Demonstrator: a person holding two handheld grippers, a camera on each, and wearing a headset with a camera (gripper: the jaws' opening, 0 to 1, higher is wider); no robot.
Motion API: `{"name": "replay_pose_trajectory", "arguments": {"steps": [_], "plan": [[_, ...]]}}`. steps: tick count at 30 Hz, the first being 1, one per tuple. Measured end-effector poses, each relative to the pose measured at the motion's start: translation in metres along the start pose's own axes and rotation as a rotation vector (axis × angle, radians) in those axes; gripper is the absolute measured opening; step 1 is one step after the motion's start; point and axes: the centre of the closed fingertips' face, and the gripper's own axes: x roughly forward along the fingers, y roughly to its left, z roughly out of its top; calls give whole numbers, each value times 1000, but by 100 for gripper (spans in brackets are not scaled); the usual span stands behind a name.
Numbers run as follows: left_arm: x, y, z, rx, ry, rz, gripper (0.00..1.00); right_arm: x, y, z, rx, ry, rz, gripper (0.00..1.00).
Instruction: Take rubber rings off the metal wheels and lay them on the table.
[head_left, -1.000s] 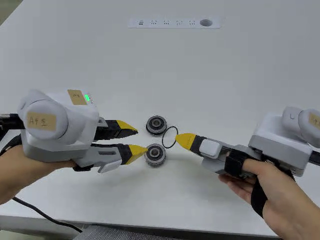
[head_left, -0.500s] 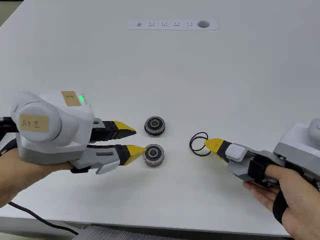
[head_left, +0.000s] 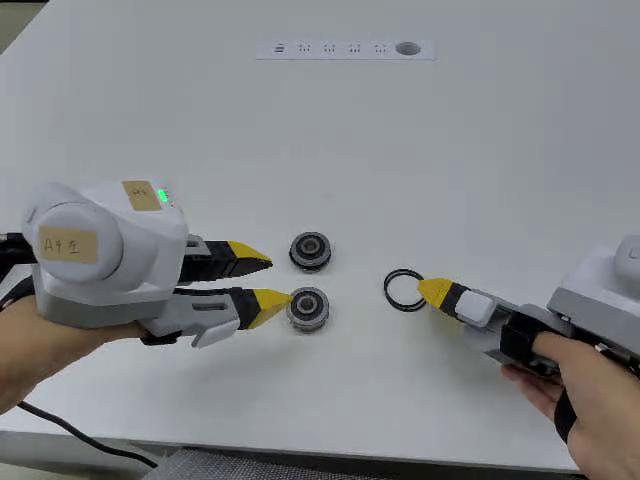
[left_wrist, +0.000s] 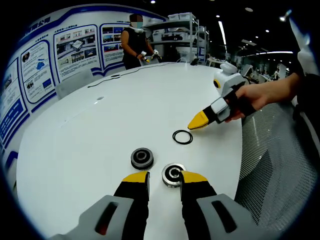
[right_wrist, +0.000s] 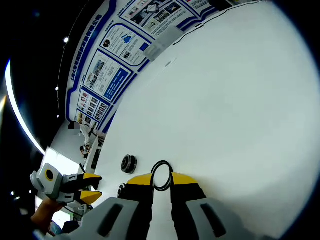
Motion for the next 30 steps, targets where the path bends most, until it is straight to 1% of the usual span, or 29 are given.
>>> {"name": "replay_pose_trajectory", "arguments": {"steps": [3, 6, 8, 9, 11, 12, 14, 17, 20, 23, 27, 30], "plan": [[0, 0, 0, 0, 0, 0, 25, 0, -1, 1, -2, -5, 4, 15], [1, 2, 0, 1, 0, 2, 25, -1, 0, 4, 3, -21, 13, 16], [1, 4, 1, 2, -1, 0, 25, 0, 4, 8, 3, -39, 37, 18], [2, 6, 1, 1, -1, 3, 25, 1, 9, 11, 7, -57, 65, 20], [2, 9, 2, 4, 0, 11, 25, 1, 12, 14, 8, -67, 81, 25], [3, 11, 3, 3, -2, 12, 25, 1, 14, 16, -7, -70, 91, 28], [4, 13, 5, 2, -5, 13, 25, 3, 18, 16, -20, -65, 103, 31], [8, 19, 7, 10, -3, 15, 25, 6, 25, 15, -17, -50, 132, 33], [14, 24, 9, 30, 3, 13, 24, 9, 35, 15, -6, -37, 178, 35], [20, 29, 10, 39, 10, 11, 24, 11, 46, 15, -12, -22, 218, 36], [29, 33, 14, 35, 10, -6, 24, 14, 55, 15, -24, -4, 253, 38], [35, 36, 14, 37, 14, -11, 24, 18, 57, 14, -33, 11, 267, 41]]}}
